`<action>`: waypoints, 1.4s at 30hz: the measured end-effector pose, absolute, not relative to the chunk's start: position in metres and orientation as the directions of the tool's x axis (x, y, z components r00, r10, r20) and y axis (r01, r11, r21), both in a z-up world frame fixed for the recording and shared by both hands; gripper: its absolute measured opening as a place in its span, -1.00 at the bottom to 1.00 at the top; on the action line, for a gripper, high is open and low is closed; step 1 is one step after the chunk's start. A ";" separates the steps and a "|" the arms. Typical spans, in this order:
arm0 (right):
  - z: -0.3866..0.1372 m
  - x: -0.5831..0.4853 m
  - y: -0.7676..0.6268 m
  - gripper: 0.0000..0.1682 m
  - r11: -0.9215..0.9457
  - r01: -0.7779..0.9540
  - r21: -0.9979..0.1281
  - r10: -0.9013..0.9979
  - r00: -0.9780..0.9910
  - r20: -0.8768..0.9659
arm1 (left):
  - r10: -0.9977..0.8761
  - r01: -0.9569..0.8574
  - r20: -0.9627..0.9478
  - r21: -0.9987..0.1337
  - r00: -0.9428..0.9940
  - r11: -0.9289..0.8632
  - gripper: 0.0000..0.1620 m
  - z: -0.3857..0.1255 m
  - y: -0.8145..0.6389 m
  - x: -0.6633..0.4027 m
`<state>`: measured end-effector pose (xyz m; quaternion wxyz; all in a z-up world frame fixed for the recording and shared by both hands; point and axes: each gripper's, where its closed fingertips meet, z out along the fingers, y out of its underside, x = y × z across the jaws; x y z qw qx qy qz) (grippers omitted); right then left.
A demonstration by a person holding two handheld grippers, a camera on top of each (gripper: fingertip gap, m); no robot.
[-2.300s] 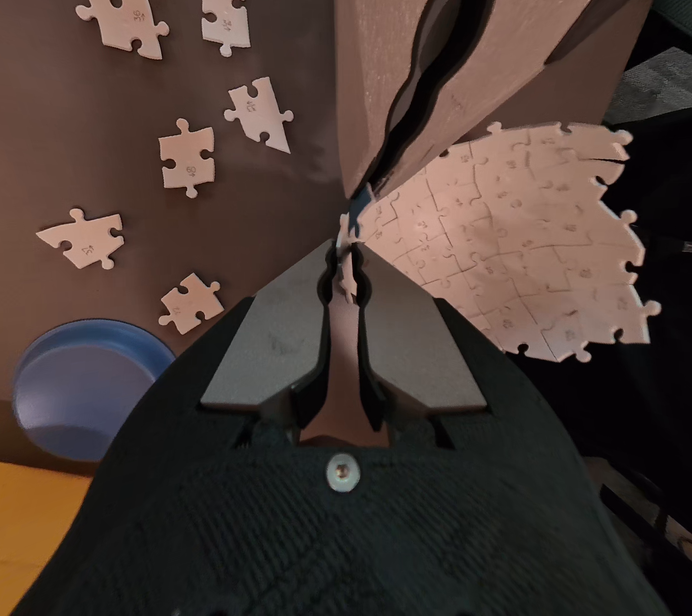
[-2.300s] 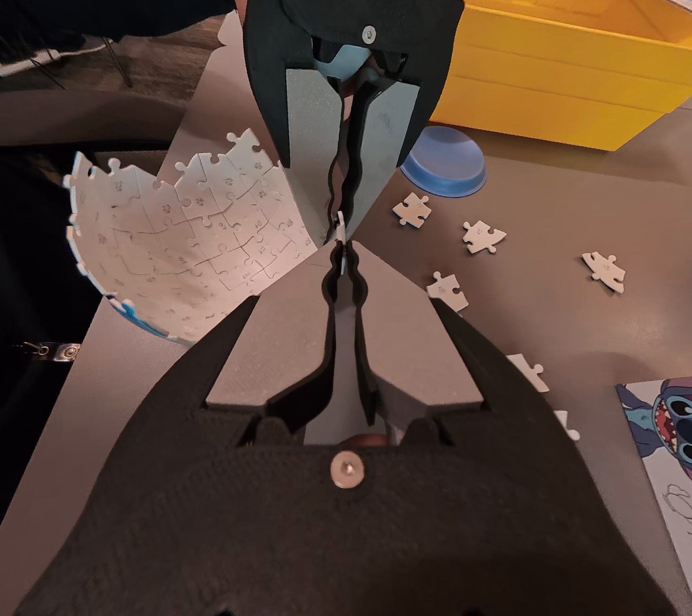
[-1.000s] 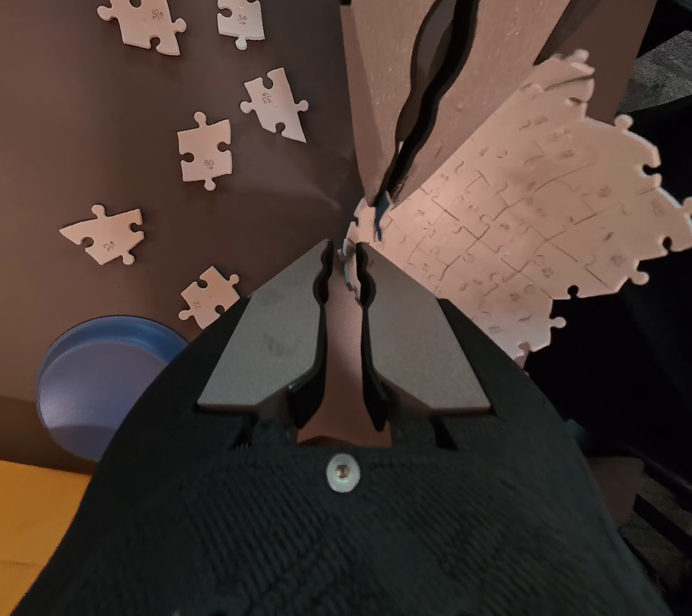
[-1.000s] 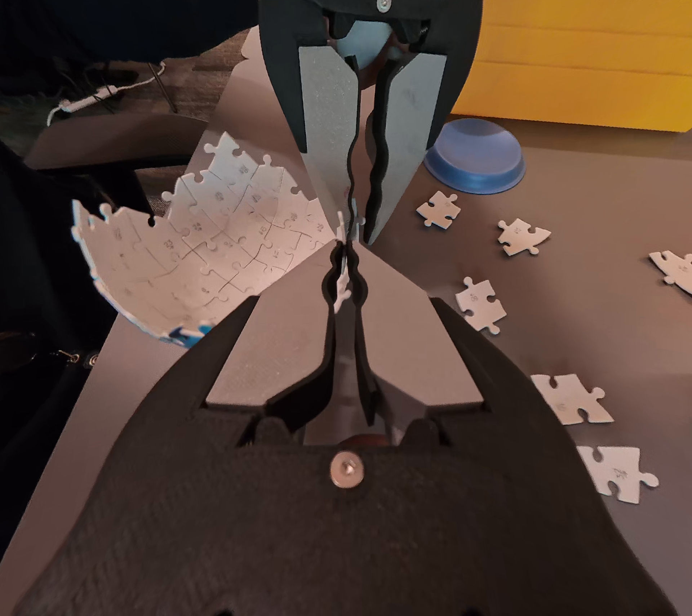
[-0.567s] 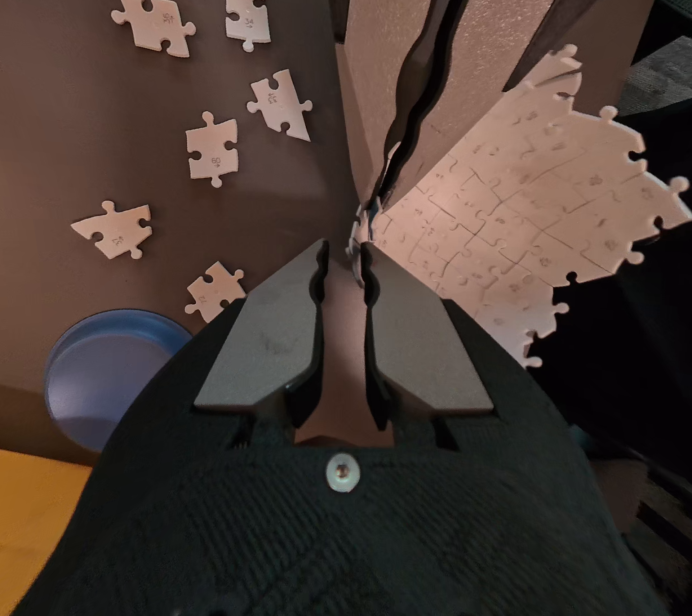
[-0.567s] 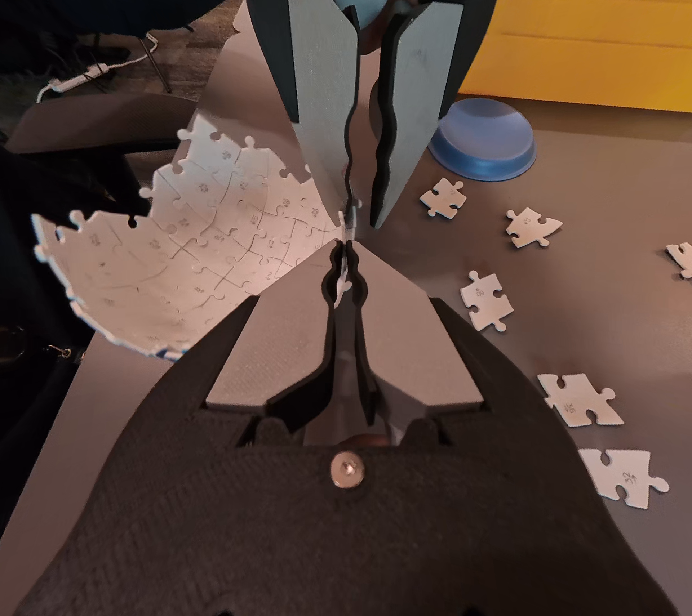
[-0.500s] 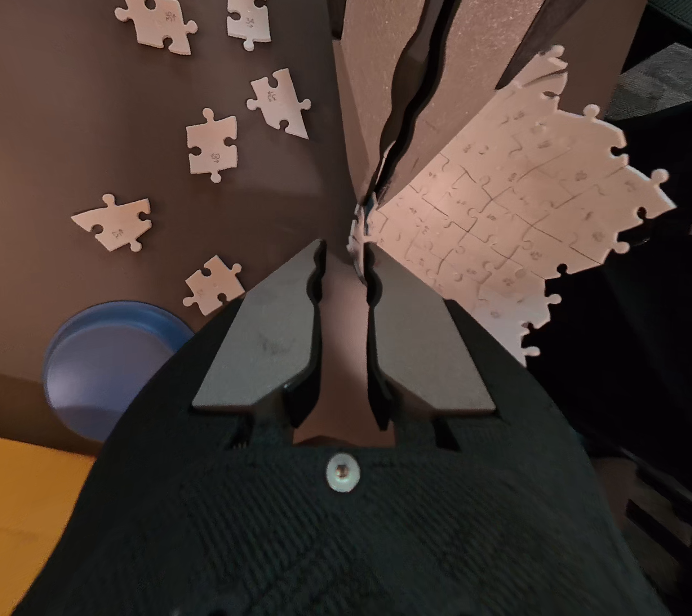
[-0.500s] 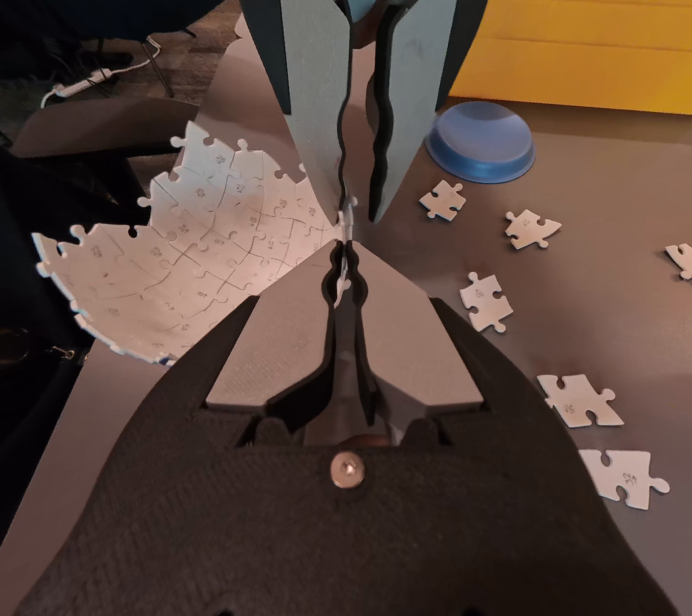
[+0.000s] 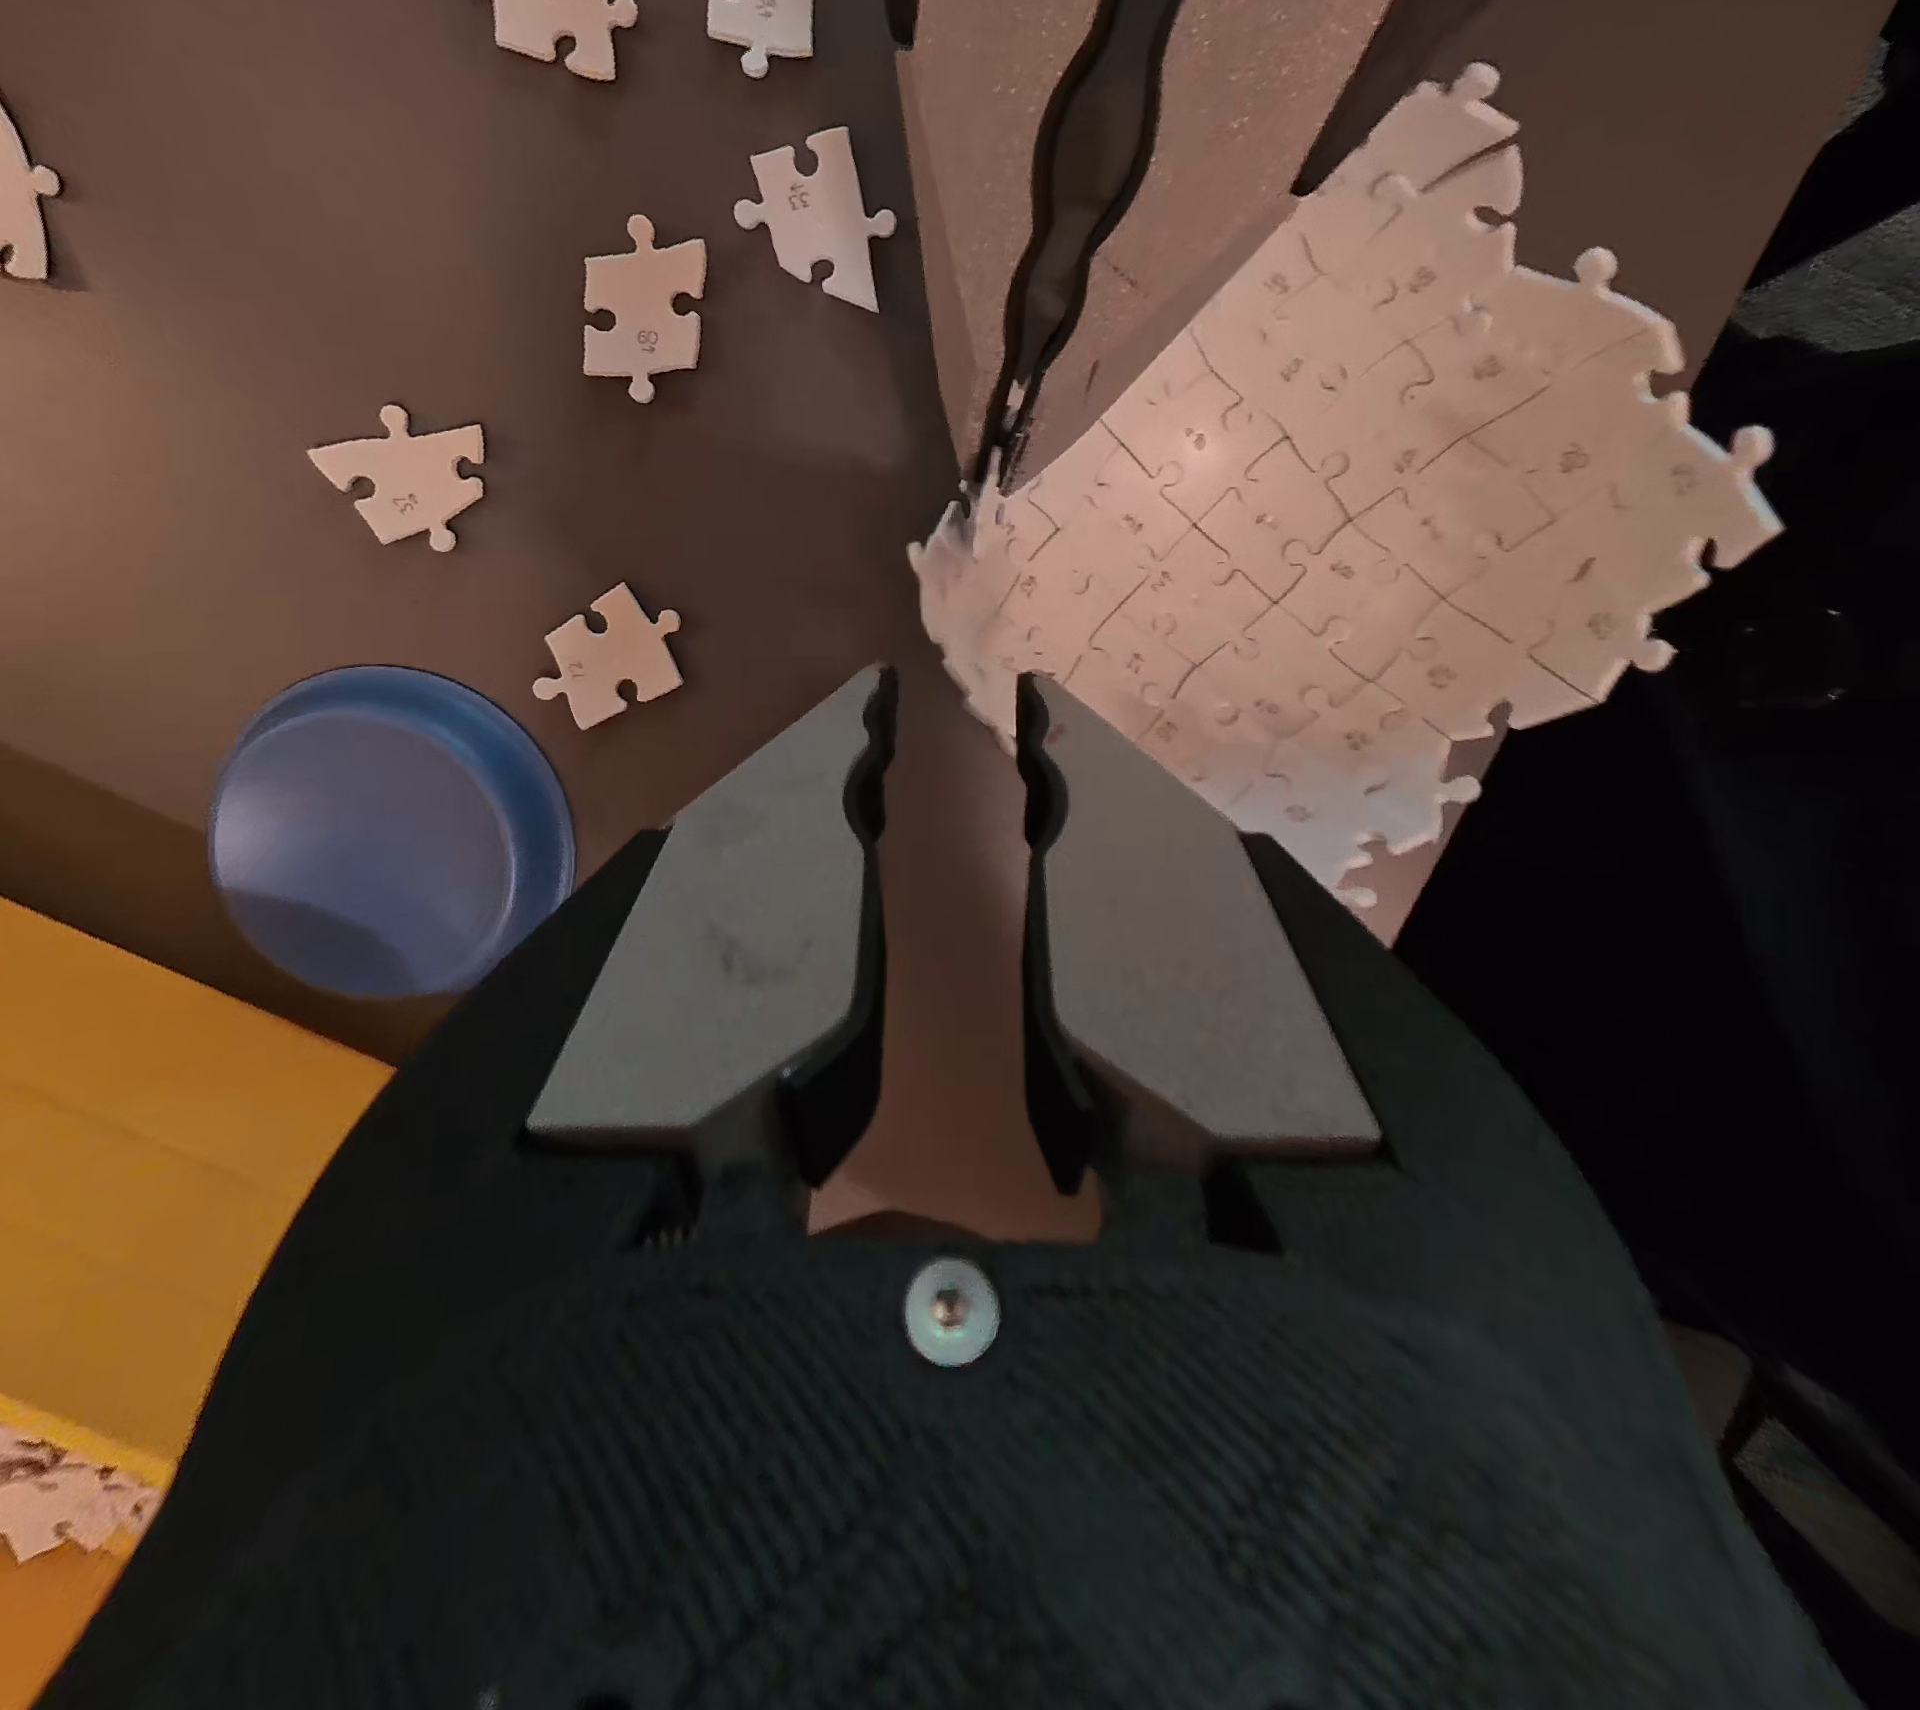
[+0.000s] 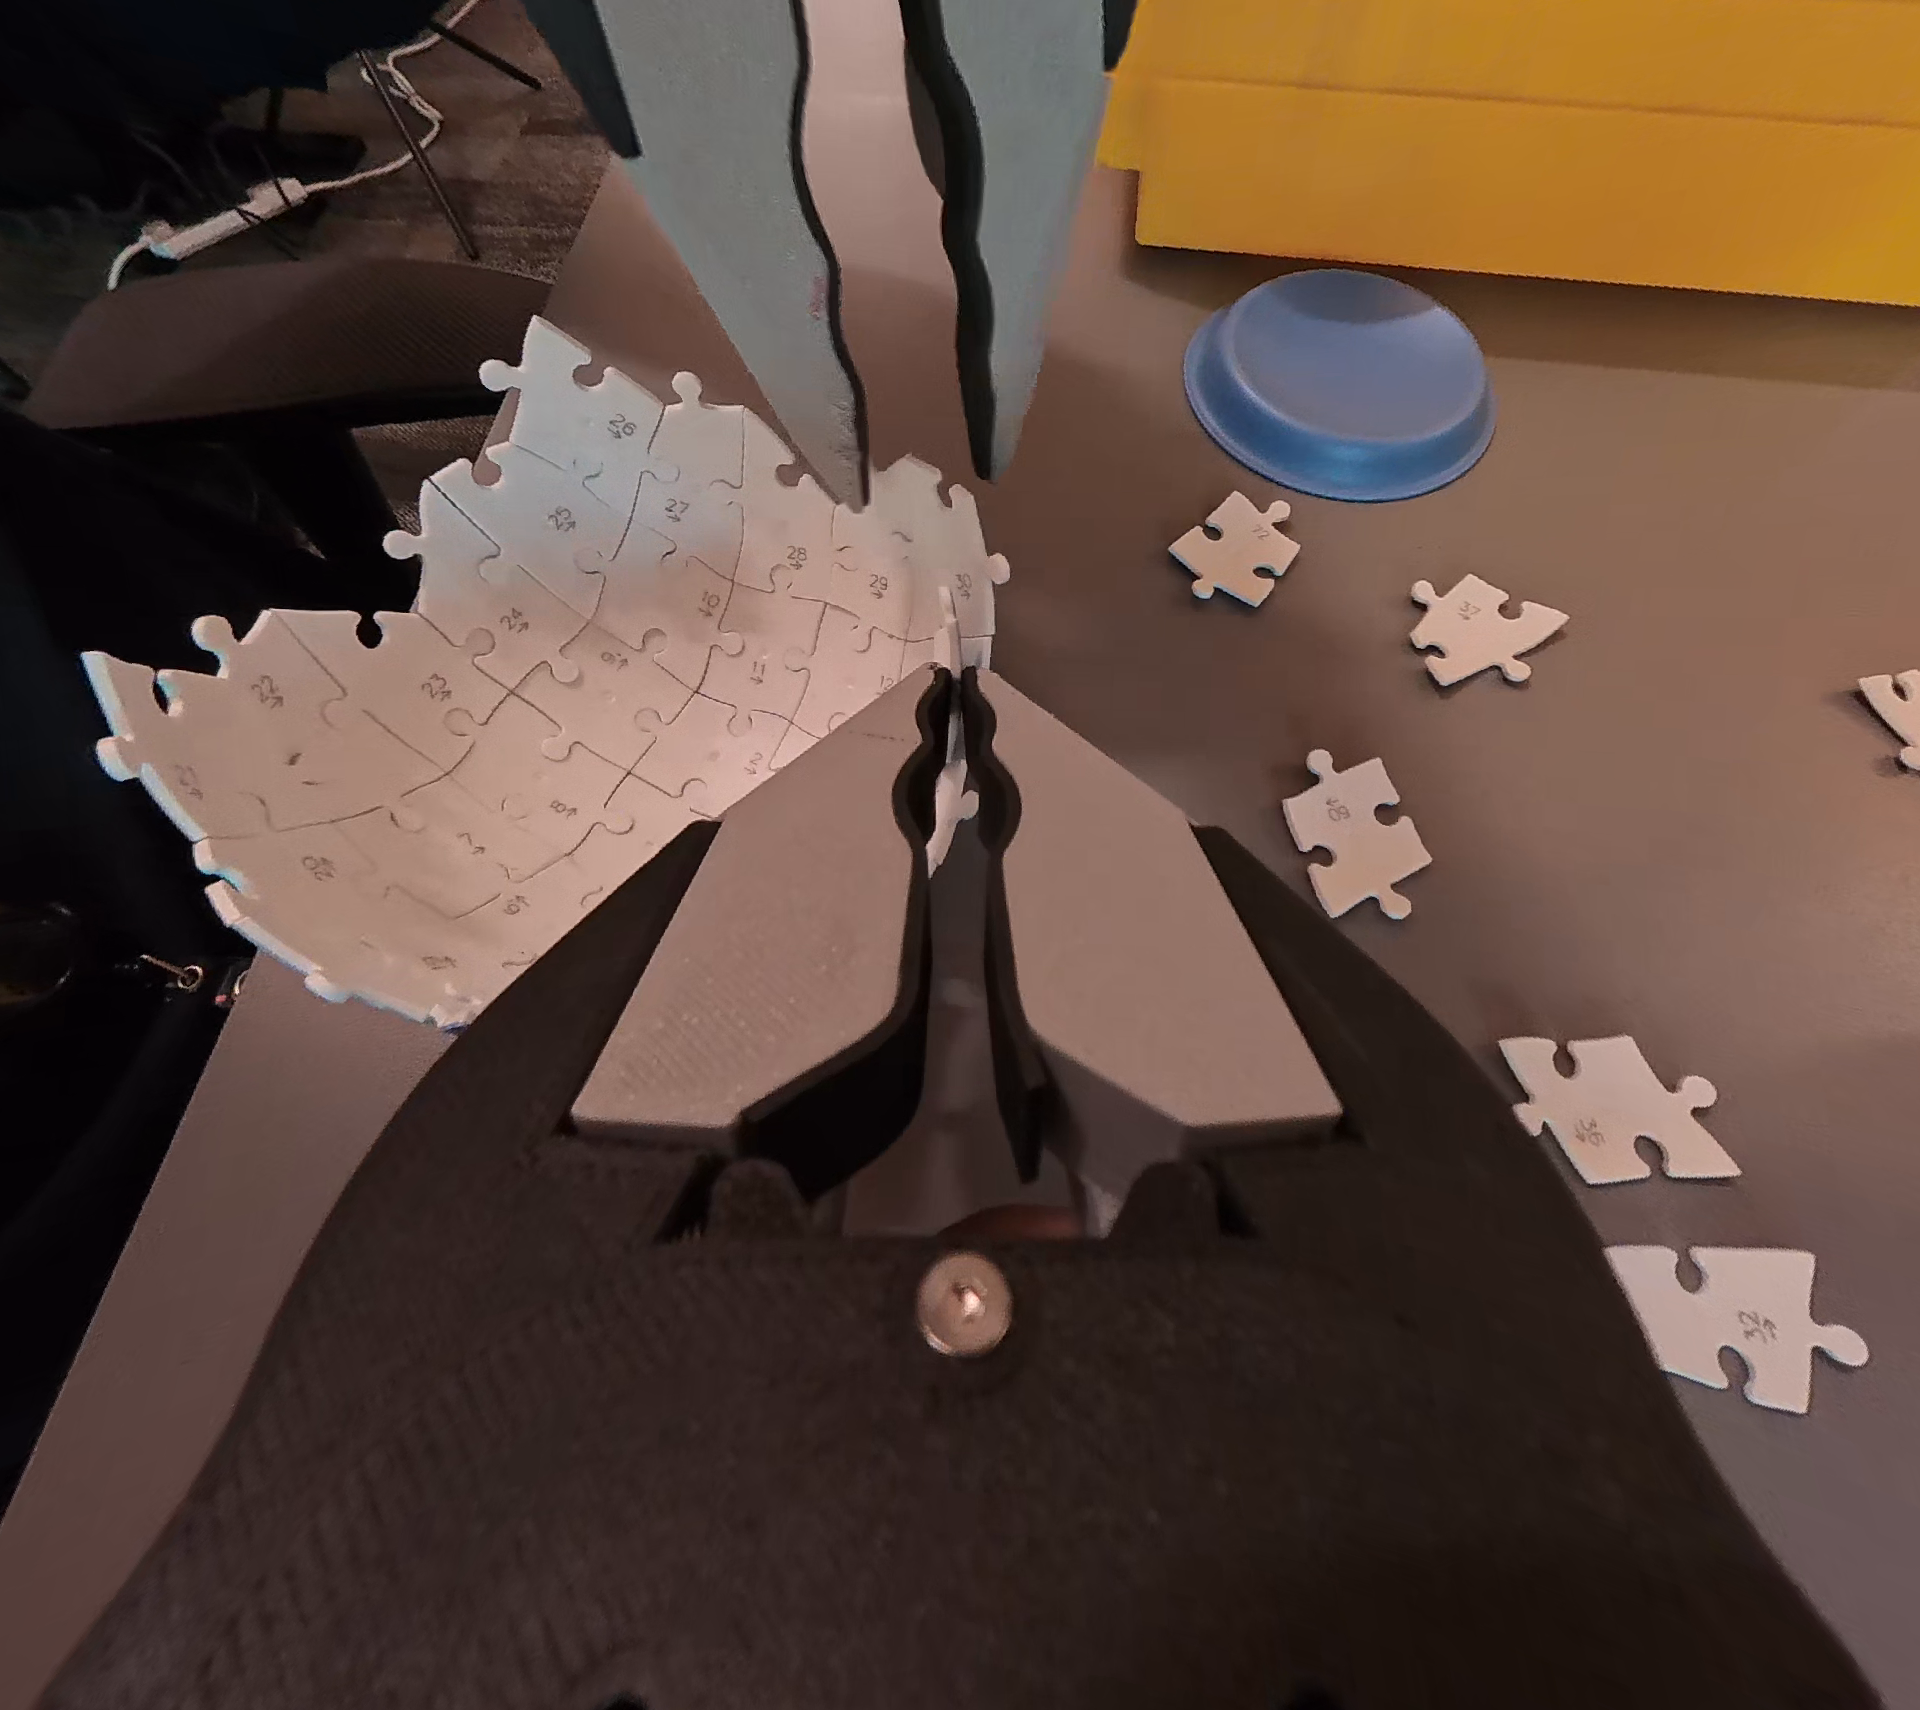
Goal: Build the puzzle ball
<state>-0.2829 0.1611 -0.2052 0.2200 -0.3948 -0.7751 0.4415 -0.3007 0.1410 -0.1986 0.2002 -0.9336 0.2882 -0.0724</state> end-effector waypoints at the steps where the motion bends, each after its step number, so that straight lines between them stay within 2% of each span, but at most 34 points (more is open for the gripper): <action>1: -0.205 -0.283 0.161 -1.00 0.299 0.418 -0.858 0.807 -0.591 -0.007 | -0.556 -0.500 0.022 -0.411 0.831 -0.763 -0.75 -0.200 0.143 -0.303; 8: -0.205 -0.281 0.164 -1.00 0.293 0.422 -0.858 0.811 -0.586 -0.012 | -0.536 -0.489 0.030 -0.370 0.844 -0.790 -0.78 -0.214 0.153 -0.310; 19: -0.193 -0.285 0.183 -1.00 0.239 0.417 -0.877 0.853 -0.522 -0.016 | -0.601 -0.591 -0.043 -0.252 0.798 -0.766 -0.83 -0.237 0.163 -0.321; 32: -0.201 -0.295 0.208 -1.00 0.184 0.515 -0.837 0.883 -0.461 -0.090 | -0.648 -0.626 -0.003 -0.259 0.762 -0.735 -0.85 -0.240 0.171 -0.313; 42: -0.218 -0.300 0.204 -1.00 0.094 0.616 -0.782 0.882 -0.416 -0.222 | -0.669 -0.640 0.046 -0.246 0.742 -0.728 -0.84 -0.247 0.174 -0.312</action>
